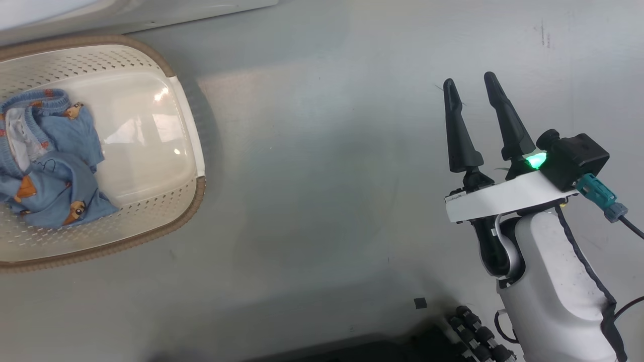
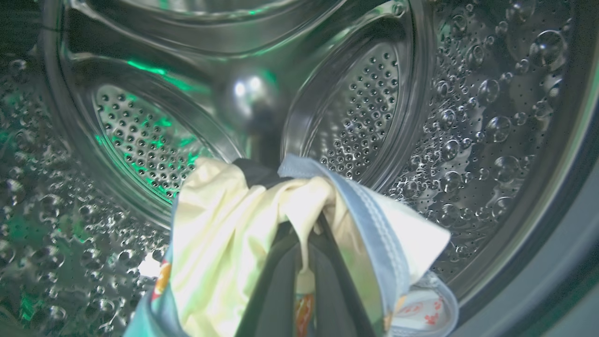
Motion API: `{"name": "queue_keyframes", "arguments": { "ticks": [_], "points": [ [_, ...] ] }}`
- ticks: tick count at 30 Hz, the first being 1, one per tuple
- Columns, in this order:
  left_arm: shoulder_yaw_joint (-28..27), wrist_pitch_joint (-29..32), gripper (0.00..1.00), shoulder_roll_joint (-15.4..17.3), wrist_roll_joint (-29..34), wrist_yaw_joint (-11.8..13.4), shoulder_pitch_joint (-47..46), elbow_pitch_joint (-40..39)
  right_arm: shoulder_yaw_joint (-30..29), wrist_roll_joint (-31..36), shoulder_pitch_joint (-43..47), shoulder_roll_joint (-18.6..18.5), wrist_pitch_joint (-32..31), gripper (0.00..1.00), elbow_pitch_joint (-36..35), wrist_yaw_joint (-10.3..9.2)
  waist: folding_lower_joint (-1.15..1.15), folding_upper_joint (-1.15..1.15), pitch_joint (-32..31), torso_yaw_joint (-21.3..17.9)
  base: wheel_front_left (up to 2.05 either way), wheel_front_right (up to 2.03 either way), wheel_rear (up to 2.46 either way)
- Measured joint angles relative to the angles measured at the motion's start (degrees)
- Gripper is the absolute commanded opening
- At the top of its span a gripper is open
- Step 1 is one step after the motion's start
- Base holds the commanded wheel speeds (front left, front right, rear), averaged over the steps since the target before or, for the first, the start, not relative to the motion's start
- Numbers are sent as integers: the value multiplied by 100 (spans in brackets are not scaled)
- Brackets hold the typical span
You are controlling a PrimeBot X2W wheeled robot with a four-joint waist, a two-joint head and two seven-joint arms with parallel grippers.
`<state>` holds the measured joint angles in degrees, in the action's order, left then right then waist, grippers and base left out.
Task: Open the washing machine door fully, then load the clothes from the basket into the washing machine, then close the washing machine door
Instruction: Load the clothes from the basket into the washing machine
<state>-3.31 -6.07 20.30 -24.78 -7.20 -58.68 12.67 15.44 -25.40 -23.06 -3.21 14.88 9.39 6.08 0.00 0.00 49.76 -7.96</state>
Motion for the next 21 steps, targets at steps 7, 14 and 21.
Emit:
{"name": "queue_keyframes", "arguments": {
  "ticks": [7, 14, 21],
  "points": [
    [46, 587, 0, 289, -172, 0, -756, 158, 109, -140, -1, 1, 0, 100, -10, 0, 0, 0, 159, -97, 0, 0, 0],
    [-38, 1040, 0, 445, -577, 0, -1304, 325, 226, -293, -18, 3, 0, 100, -75, -2, 0, 0, 385, -218, 0, 0, 0],
    [-192, 1395, 0, 709, -821, 0, -1727, 424, 302, -377, -68, 4, 0, 100, -135, -13, 0, 0, 689, -347, 0, 0, 0]
  ]
}}
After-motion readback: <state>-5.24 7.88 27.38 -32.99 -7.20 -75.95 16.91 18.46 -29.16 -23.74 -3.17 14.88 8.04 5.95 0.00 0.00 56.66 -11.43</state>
